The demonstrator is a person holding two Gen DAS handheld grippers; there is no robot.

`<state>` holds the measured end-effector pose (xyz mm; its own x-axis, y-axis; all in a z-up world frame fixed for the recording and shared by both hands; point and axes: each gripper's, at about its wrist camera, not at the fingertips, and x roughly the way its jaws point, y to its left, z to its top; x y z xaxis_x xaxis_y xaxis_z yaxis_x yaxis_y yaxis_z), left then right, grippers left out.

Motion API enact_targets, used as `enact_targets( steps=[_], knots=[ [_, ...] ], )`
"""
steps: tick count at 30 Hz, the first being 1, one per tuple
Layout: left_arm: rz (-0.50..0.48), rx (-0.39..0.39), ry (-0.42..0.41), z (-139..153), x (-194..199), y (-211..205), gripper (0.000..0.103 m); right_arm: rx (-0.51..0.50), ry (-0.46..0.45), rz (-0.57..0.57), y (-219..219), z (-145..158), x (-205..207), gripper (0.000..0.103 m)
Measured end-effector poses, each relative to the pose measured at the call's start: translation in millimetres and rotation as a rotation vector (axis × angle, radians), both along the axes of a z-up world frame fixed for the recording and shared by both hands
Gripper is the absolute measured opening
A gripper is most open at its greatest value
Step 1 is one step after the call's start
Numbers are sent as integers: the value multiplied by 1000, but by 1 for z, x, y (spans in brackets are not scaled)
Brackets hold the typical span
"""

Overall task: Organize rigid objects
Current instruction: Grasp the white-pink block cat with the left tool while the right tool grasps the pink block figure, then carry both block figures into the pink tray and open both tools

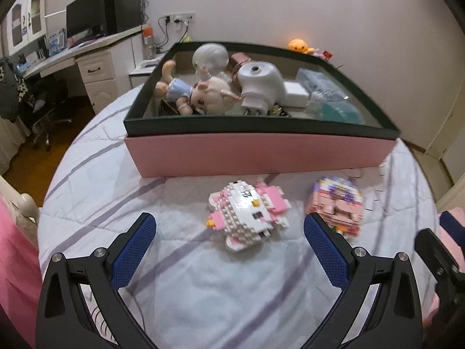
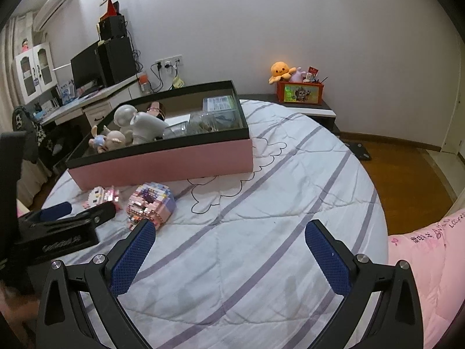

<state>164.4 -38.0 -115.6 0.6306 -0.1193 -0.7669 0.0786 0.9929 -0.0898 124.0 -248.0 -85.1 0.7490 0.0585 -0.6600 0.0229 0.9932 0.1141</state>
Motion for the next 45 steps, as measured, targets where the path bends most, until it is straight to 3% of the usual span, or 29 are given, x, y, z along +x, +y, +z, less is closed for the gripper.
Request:
enact_targets(
  steps=[3, 5, 9, 13, 17, 19, 21, 31, 45],
  knots=[
    [8, -46, 21, -5, 4, 8, 99, -8, 13, 32, 7, -3, 9, 103],
    [8, -36, 18, -5, 6, 11, 93, -13, 28, 62, 15, -5, 16, 103],
    [-14, -14, 9, -3, 8, 14, 61, -32, 55, 129, 33, -8, 28, 103],
    [-23, -36, 2, -2, 7, 26, 47, -47, 102, 194, 54, -19, 48, 103],
    [-27, -56, -2, -1, 6, 34, 46, -53, 146, 235, 69, -31, 67, 99],
    [-34, -77, -4, -1, 6, 37, 46, -47, 166, 252, 73, -34, 73, 84],
    [-36, -80, -10, -1, 6, 37, 46, -80, 157, 249, 77, -33, 72, 63],
    [-34, -84, -38, 8, -13, 44, 46, -45, 125, 258, 69, -21, 53, 63],
    [-67, -97, -125, 50, -36, 44, 46, 26, 8, 267, 50, 39, 32, 63]
  ],
)
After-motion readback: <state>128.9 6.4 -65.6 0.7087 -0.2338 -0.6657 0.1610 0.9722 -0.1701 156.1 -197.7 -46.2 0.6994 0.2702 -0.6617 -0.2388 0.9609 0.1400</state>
